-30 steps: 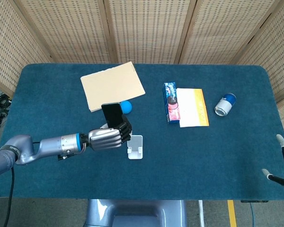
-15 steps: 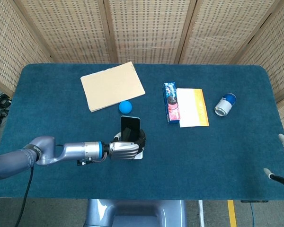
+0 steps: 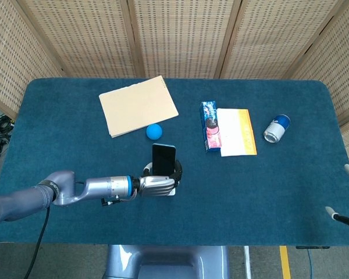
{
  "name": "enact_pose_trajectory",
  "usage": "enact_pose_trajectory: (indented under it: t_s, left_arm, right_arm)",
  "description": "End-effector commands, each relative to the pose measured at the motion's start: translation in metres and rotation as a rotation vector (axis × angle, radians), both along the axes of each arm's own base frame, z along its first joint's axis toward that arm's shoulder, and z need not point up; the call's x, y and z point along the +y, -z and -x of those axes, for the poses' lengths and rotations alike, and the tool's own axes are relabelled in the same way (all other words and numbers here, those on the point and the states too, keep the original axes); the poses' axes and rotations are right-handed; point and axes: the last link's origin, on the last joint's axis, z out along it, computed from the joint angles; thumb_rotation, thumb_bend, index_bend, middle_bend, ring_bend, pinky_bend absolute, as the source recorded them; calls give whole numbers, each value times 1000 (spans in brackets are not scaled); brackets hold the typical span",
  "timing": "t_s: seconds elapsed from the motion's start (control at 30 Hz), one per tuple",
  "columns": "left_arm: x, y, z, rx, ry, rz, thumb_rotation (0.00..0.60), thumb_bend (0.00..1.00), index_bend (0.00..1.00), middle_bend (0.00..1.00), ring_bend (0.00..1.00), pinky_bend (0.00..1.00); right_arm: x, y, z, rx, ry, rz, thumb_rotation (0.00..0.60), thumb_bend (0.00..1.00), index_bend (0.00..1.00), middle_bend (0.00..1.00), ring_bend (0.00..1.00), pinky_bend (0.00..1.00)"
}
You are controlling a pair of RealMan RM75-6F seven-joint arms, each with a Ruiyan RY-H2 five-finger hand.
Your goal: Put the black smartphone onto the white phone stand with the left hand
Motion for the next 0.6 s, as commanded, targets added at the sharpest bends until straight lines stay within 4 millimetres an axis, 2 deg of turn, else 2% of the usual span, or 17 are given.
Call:
enact_pose_trajectory:
  t_s: [0.03, 0.2, 0.5, 0.6]
  left_arm:
    - [-2, 7, 0, -4, -32, -14, 600, 0, 586, 508, 498, 366]
    - [-9, 18, -1, -14, -44, -6, 600, 0, 586, 508, 498, 367]
    - [-12, 25, 2, 6, -41, -8, 600, 0, 584, 507, 498, 366]
    - [-13, 25, 2, 0, -47, -8, 600, 0, 546, 475, 468, 344]
  right_arm:
    - [0, 0, 0, -2, -1, -2, 600, 0, 0, 0, 0, 0]
    - [1, -1, 0, -7, -2, -2, 600, 0, 0, 0, 0, 0]
    - [1, -4, 1, -14, 0, 2, 600, 0, 0, 0, 0, 0]
    - [1, -4, 1, -15, -2, 3, 600, 0, 0, 0, 0, 0]
